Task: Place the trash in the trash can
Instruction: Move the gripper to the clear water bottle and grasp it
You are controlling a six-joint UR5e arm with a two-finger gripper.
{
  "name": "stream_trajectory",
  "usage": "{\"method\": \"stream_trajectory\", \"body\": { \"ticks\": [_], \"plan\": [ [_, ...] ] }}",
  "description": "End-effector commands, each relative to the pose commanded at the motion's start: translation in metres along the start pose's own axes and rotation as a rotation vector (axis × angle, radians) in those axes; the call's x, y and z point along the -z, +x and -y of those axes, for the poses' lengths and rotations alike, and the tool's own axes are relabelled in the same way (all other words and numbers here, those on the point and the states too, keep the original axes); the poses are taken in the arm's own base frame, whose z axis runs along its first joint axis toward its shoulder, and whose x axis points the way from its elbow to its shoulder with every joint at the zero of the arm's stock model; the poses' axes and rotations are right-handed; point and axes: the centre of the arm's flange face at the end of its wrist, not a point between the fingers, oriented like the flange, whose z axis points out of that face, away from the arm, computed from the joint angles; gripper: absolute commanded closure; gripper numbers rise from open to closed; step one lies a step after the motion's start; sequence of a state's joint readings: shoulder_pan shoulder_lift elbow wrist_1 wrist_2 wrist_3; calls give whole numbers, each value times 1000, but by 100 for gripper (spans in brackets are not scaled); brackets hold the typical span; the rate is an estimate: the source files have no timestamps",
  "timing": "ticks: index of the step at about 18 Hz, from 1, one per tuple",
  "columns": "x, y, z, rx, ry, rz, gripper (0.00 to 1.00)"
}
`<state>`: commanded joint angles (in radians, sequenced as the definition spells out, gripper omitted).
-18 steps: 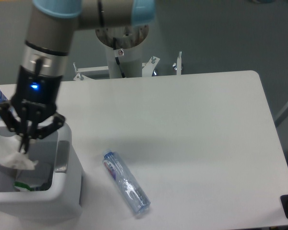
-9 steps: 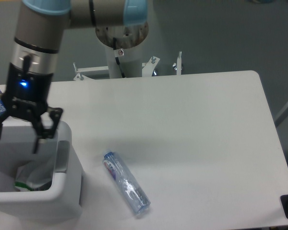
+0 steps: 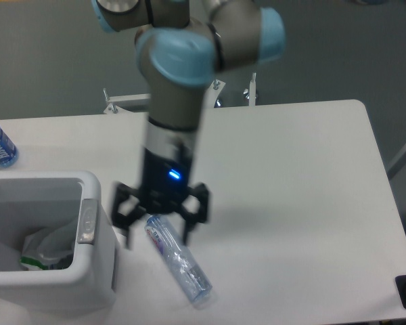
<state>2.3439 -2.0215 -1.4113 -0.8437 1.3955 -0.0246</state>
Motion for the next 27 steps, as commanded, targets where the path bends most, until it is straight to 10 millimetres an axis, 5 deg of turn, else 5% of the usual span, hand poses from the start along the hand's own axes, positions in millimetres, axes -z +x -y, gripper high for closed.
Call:
{"method": "stream_trajectory", "body": {
  "ticks": [4, 10, 18, 27],
  "plan": [
    [-69, -15, -11, -1, -91, 81, 0],
    [-137, 2, -34, -30, -185, 79, 0],
    [-178, 19, -56, -64, -251, 114, 0],
    [-192, 15, -68, -61, -281, 145, 0]
  ]
}}
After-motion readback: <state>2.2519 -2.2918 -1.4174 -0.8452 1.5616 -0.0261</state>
